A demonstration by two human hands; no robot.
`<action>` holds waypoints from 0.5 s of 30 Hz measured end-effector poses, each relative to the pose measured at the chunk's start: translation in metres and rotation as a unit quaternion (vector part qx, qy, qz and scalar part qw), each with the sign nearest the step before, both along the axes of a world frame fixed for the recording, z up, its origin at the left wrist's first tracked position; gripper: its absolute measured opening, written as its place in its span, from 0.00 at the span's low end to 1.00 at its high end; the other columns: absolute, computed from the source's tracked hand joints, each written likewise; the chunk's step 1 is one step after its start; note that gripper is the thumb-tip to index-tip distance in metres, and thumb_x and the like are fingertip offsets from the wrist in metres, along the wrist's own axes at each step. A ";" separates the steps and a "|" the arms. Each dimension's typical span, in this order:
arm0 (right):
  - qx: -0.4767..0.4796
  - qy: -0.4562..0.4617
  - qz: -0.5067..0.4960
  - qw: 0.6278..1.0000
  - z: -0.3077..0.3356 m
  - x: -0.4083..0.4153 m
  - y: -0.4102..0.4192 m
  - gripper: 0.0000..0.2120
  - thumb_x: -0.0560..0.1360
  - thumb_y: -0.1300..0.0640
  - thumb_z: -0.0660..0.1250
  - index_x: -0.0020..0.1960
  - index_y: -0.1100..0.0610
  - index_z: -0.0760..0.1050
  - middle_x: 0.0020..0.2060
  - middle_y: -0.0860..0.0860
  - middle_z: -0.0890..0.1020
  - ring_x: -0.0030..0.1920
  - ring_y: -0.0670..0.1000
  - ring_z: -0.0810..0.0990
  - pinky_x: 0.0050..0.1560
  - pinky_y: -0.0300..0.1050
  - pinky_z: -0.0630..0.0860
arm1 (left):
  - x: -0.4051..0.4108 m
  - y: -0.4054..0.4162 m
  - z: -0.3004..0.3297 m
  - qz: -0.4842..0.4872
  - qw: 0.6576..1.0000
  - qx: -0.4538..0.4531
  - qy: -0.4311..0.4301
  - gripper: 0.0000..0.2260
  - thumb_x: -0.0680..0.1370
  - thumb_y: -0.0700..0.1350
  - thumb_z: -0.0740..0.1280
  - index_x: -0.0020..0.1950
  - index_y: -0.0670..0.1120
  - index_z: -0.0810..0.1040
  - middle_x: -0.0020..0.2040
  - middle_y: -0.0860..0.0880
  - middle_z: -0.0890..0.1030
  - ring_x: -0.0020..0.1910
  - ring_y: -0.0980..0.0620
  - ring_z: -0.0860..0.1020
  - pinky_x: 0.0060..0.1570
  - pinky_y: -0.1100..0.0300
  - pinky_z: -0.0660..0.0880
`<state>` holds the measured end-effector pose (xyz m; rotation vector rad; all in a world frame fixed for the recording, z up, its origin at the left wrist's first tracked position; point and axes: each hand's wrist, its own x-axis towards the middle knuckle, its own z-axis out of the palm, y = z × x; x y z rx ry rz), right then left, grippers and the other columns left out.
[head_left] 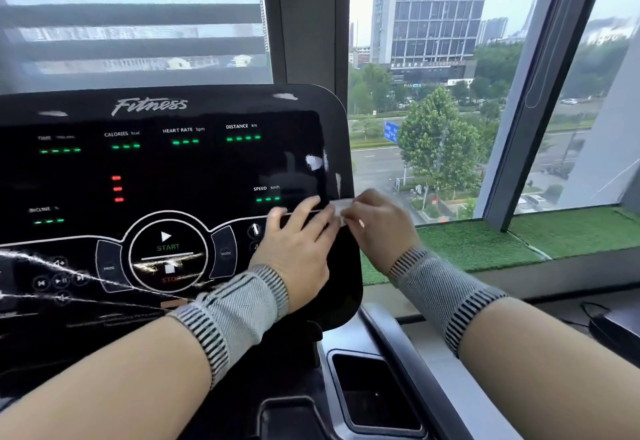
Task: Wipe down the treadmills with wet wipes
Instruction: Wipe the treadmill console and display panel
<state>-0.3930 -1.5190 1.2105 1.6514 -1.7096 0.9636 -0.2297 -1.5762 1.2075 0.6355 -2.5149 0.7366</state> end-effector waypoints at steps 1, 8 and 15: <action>0.009 0.004 0.000 1.000 -0.008 0.001 0.005 0.04 0.67 0.63 0.75 0.36 0.59 0.81 0.36 0.52 0.79 0.31 0.52 0.78 0.31 0.39 0.76 | 0.003 0.003 -0.007 -0.010 1.000 -0.002 -0.007 0.27 0.68 0.49 0.68 0.67 0.45 0.75 0.68 0.48 0.74 0.69 0.44 0.65 0.60 0.42 0.61; -0.021 0.003 0.004 1.000 0.016 -0.002 -0.011 0.07 0.70 0.59 0.67 0.36 0.60 0.82 0.36 0.53 0.80 0.34 0.56 0.79 0.31 0.45 0.78 | -0.004 -0.007 0.013 0.029 0.999 0.012 -0.010 0.28 0.71 0.50 0.65 0.70 0.46 0.71 0.72 0.49 0.70 0.72 0.44 0.63 0.62 0.41 0.60; -0.004 0.023 0.008 1.000 -0.005 0.001 0.003 0.04 0.68 0.60 0.69 0.37 0.58 0.83 0.36 0.52 0.80 0.34 0.54 0.80 0.32 0.41 0.77 | 0.005 -0.003 -0.006 -0.011 1.000 -0.001 -0.013 0.29 0.67 0.49 0.68 0.68 0.44 0.74 0.70 0.48 0.73 0.70 0.44 0.64 0.60 0.42 0.63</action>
